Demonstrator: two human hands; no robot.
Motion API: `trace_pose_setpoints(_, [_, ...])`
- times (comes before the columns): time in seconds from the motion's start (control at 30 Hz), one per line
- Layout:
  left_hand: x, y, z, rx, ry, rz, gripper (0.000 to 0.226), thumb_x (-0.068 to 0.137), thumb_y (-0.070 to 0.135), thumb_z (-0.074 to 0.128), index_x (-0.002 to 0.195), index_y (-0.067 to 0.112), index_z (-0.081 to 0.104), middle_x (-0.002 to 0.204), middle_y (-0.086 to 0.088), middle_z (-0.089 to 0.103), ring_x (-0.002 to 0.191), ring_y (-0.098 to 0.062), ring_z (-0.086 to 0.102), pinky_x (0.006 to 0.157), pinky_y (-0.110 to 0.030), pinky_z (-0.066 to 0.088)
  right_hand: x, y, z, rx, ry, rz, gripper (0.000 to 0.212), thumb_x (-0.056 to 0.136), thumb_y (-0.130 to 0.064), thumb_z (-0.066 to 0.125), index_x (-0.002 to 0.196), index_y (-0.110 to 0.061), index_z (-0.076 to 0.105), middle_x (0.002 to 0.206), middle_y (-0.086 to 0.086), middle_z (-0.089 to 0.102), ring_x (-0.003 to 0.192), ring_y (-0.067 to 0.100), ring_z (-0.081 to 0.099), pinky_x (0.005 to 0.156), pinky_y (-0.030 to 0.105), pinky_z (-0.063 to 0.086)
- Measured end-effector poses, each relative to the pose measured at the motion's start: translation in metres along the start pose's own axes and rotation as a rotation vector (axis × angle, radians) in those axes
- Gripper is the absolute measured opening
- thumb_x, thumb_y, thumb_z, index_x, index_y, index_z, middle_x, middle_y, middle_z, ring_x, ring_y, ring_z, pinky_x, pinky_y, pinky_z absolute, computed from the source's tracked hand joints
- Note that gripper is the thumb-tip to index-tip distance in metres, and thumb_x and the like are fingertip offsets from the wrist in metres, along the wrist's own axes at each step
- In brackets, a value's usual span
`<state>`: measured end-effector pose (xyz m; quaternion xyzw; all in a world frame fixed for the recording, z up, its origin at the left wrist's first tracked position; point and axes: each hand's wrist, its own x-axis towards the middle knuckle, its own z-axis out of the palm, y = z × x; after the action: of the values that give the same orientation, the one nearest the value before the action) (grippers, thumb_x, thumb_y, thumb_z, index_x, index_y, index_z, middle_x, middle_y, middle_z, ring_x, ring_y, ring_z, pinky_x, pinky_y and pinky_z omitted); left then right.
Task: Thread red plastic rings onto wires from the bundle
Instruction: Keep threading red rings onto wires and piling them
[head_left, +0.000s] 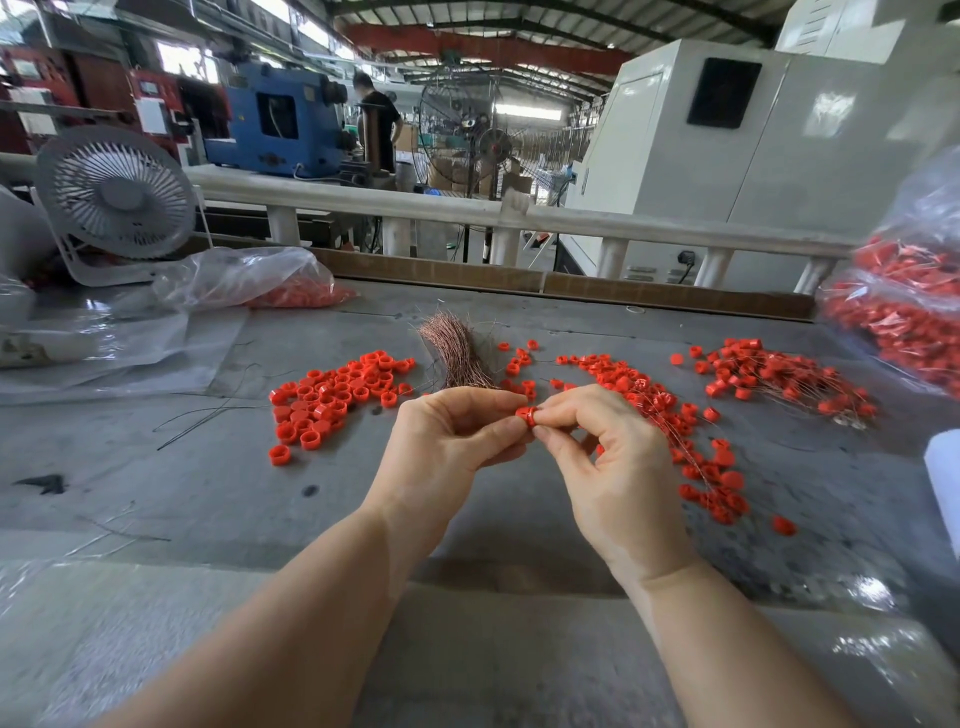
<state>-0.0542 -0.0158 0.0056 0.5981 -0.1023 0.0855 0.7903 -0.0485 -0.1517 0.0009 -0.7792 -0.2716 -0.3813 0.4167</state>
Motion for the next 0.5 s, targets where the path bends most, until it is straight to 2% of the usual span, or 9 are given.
trace_pose_setpoints(0.23, [-0.001,0.0,-0.0014,0.013,-0.01,-0.011,0.016,0.075,-0.008,0.064,0.079,0.007,0.069,0.067,-0.003,0.071,0.063,-0.011,0.068,0.062,-0.018,0.055,-0.0011,0.0008,-0.0001,-0.013,-0.034,0.006,0.005,0.077,-0.004,0.063,0.074,-0.007,0.065,0.076,0.0,0.062,0.073,0.014,0.057,0.067,0.02,0.045])
trace_pose_setpoints(0.5, [0.0003,-0.0023,0.0002,-0.022,-0.006,-0.038,0.013,0.078,-0.005,0.062,0.085,0.005,0.069,0.07,-0.005,0.072,0.066,-0.012,0.069,0.064,-0.02,0.056,-0.0026,-0.0011,0.002,0.009,-0.021,0.091,0.004,0.081,-0.008,0.062,0.078,-0.009,0.066,0.077,-0.002,0.062,0.074,0.007,0.055,0.068,0.015,0.044])
